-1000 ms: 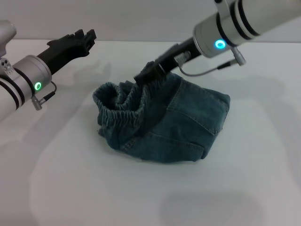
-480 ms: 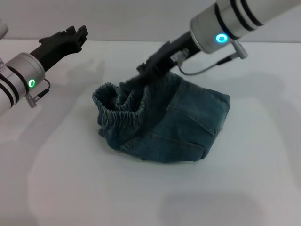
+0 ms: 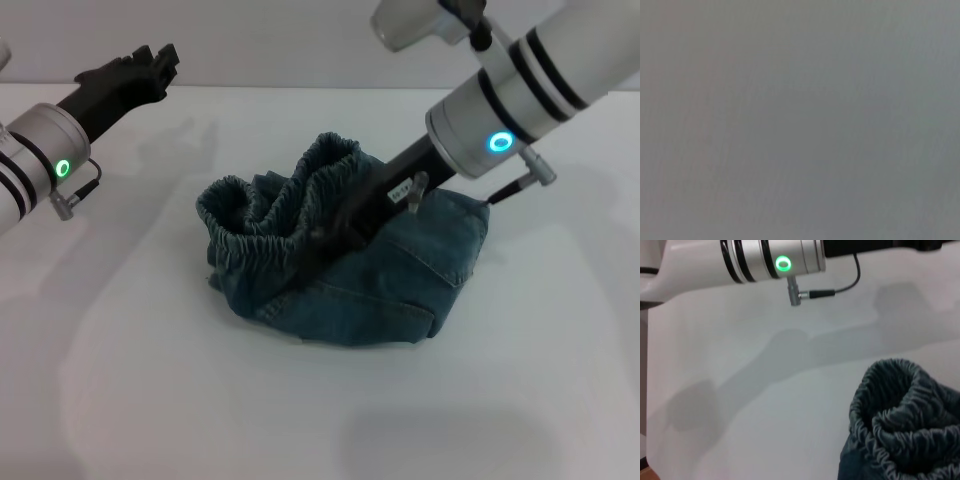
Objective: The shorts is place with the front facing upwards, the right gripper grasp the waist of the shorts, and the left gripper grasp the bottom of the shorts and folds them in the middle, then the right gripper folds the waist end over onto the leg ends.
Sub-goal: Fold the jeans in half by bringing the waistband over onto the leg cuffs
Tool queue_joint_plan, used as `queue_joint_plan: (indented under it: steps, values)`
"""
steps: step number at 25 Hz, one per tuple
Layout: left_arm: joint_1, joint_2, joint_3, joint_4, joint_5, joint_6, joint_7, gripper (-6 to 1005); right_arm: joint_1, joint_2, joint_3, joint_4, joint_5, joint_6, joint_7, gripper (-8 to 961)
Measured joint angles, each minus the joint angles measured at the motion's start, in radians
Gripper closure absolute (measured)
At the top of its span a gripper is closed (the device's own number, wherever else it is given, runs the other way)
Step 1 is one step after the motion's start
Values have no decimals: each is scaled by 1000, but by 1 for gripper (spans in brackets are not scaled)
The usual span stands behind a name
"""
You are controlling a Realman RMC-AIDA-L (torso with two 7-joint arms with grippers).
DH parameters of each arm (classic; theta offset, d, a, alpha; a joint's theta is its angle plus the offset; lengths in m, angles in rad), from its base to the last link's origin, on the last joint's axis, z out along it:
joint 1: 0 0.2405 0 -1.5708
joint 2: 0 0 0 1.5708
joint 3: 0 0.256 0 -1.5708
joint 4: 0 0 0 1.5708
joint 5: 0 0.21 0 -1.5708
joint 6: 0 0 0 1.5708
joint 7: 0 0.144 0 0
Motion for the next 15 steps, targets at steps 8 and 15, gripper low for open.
queue_joint_plan:
  steps: [8, 15]
  values:
    - [-3, 0, -29, 2, 0, 14, 0, 667, 18, 5, -20, 84, 8, 100, -7, 442]
    - [-6, 0, -29, 2, 0, 24, -6, 667, 58, 12, -48, 158, 15, 236, -8, 442]
